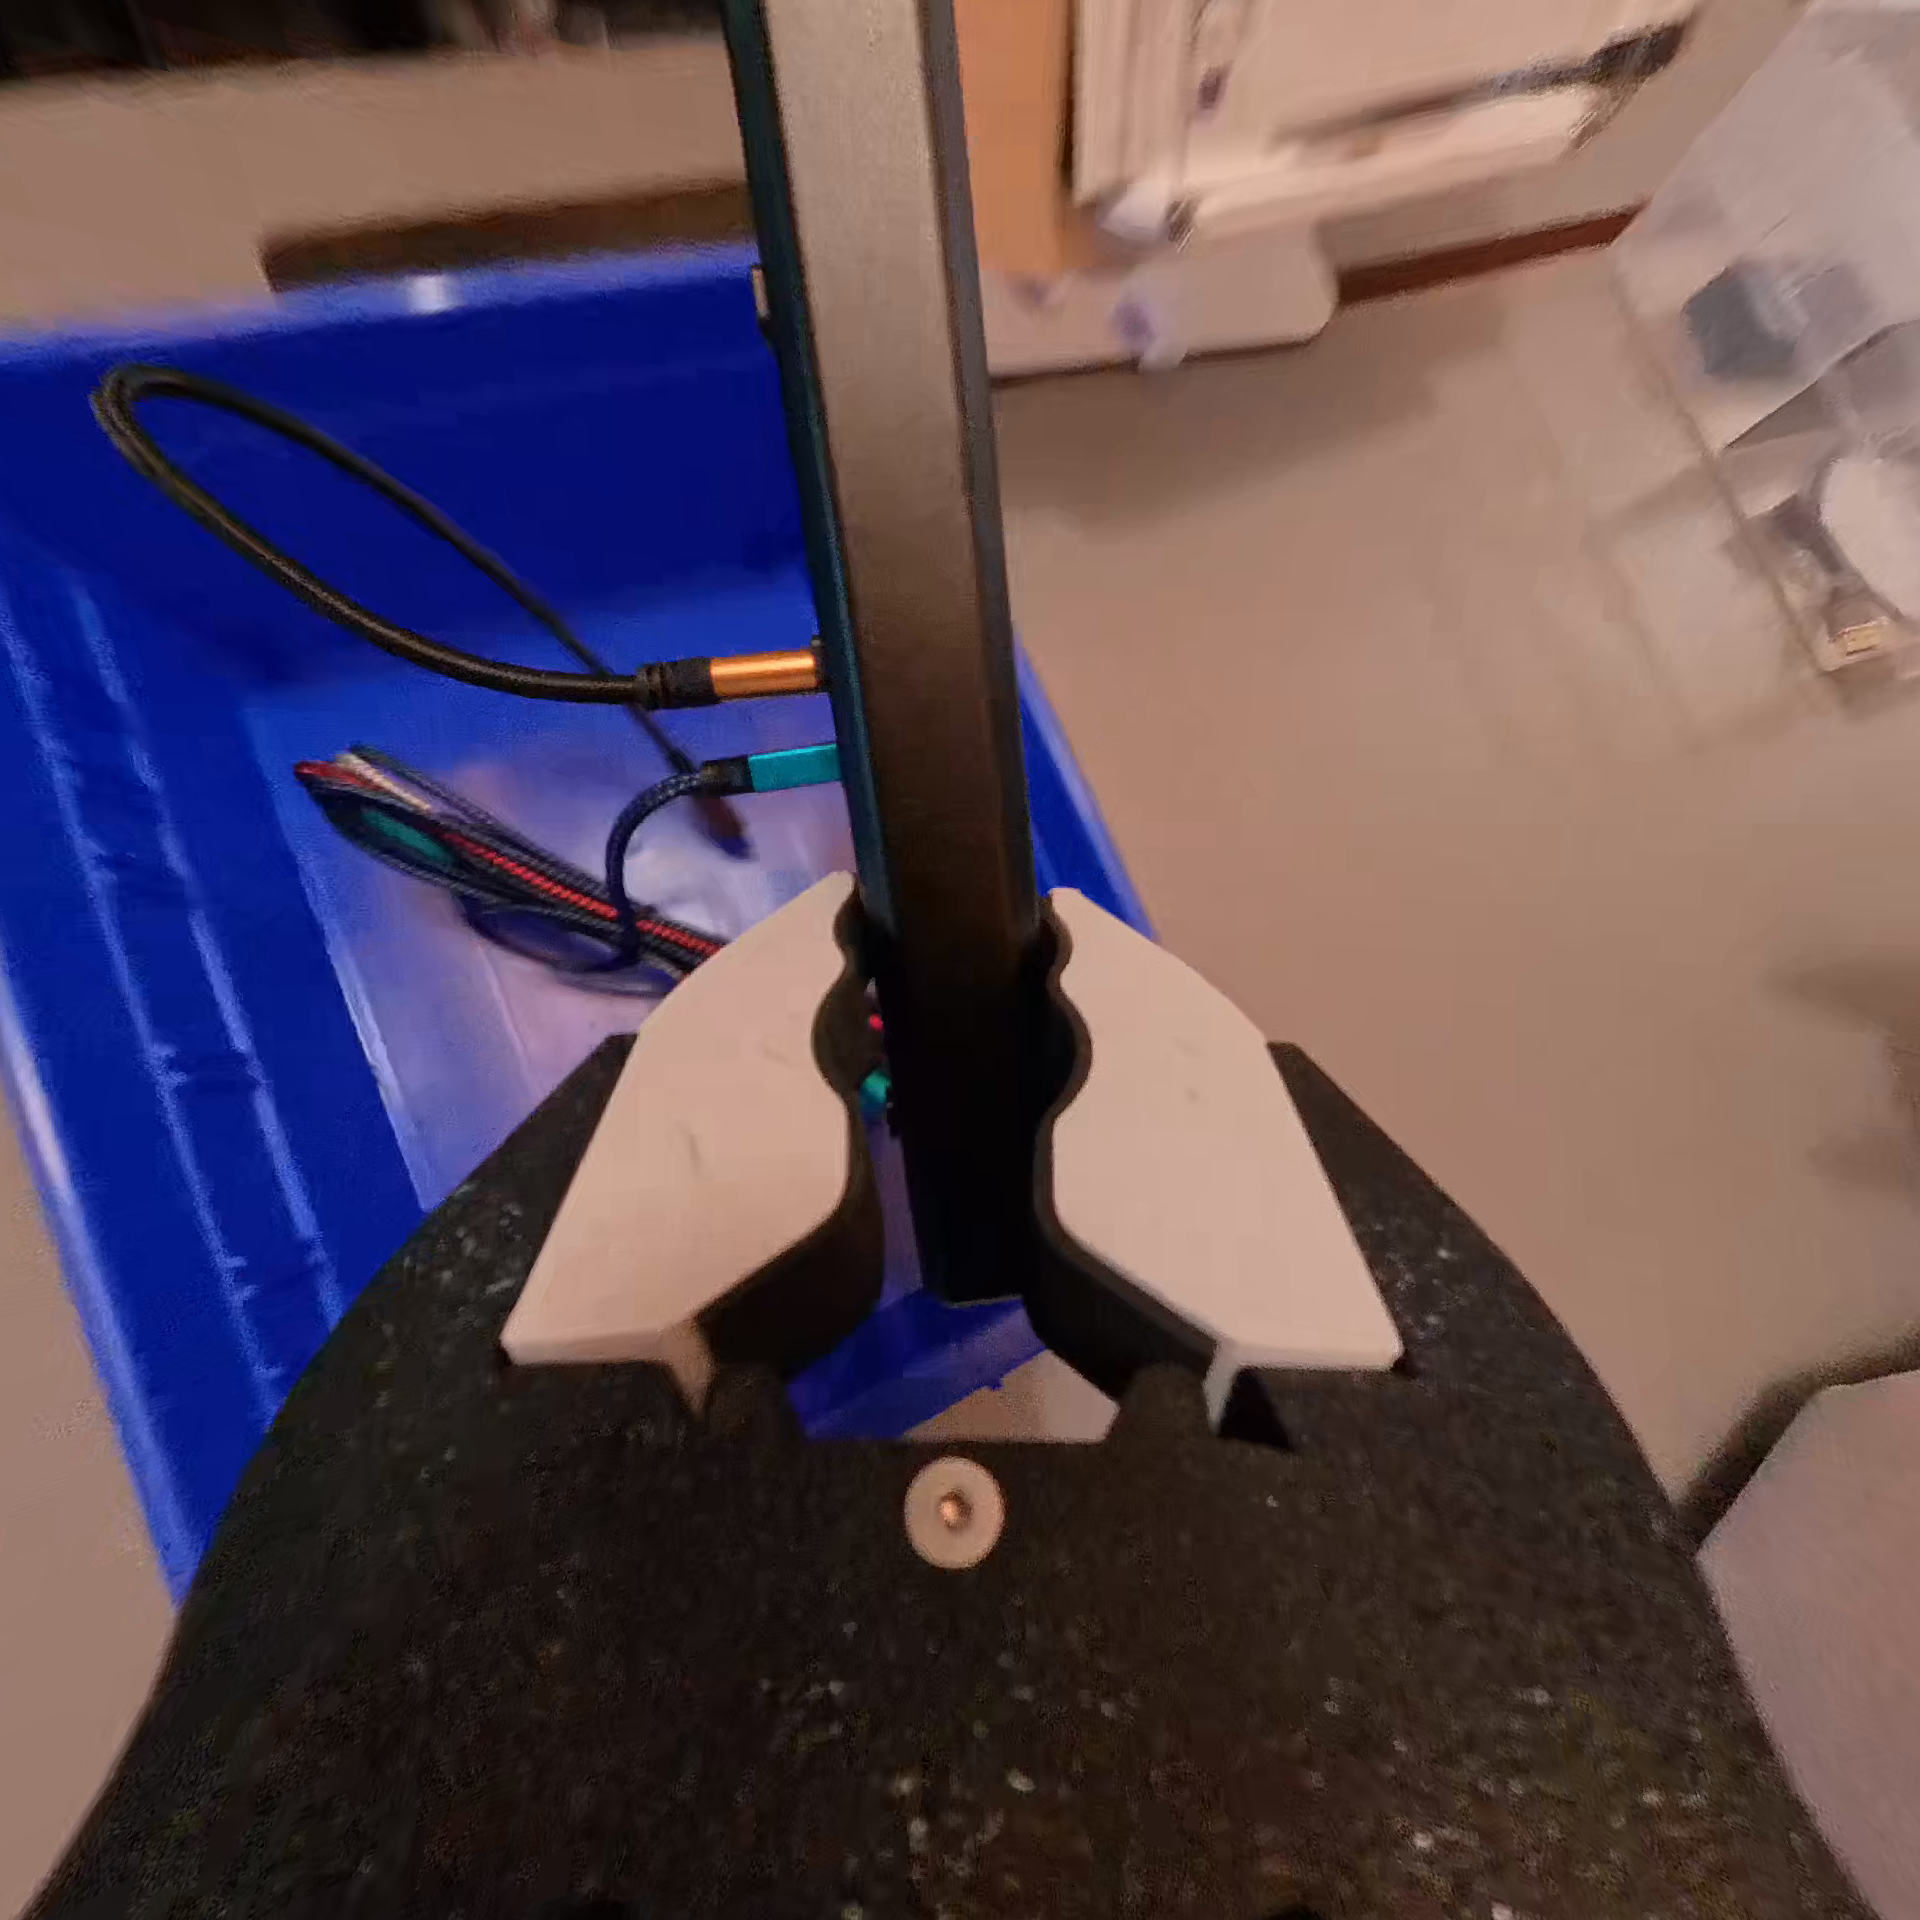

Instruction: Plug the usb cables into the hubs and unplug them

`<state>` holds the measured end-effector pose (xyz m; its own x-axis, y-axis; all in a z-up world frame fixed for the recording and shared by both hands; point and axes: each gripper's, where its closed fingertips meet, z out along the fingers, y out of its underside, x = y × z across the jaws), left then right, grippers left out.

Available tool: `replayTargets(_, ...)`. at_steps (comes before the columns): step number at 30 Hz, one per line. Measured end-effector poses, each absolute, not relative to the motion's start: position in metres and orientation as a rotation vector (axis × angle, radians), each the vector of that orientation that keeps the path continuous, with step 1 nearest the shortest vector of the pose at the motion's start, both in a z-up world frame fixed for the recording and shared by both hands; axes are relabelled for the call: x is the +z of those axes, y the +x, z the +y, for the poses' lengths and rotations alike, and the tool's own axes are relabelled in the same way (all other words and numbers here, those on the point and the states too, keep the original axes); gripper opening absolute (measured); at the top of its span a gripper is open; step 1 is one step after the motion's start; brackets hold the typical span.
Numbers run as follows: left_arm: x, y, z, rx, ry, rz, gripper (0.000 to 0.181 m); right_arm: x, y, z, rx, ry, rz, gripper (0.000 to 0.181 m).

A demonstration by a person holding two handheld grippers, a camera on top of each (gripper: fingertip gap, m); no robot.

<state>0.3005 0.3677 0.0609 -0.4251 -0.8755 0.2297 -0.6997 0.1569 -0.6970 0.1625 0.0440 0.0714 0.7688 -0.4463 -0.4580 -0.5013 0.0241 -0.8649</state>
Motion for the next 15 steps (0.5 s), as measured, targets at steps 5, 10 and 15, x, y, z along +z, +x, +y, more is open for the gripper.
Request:
replayTargets(5,0.159,0.287,0.350,-1.392,-1.261,2.000,0.028,0.102,0.168,0.064,0.043,-1.595,0.668,0.071)
replayTargets(10,0.234,0.251,0.307,-1.448,-0.922,1.998,0.028,0.132,0.170,0.078,0.000,-1.605,0.578,0.073)
replayTargets(15,0.227,0.212,0.239,-1.610,-0.639,2.120,0.028,0.175,0.175,0.093,-0.033,-1.482,0.532,0.076)
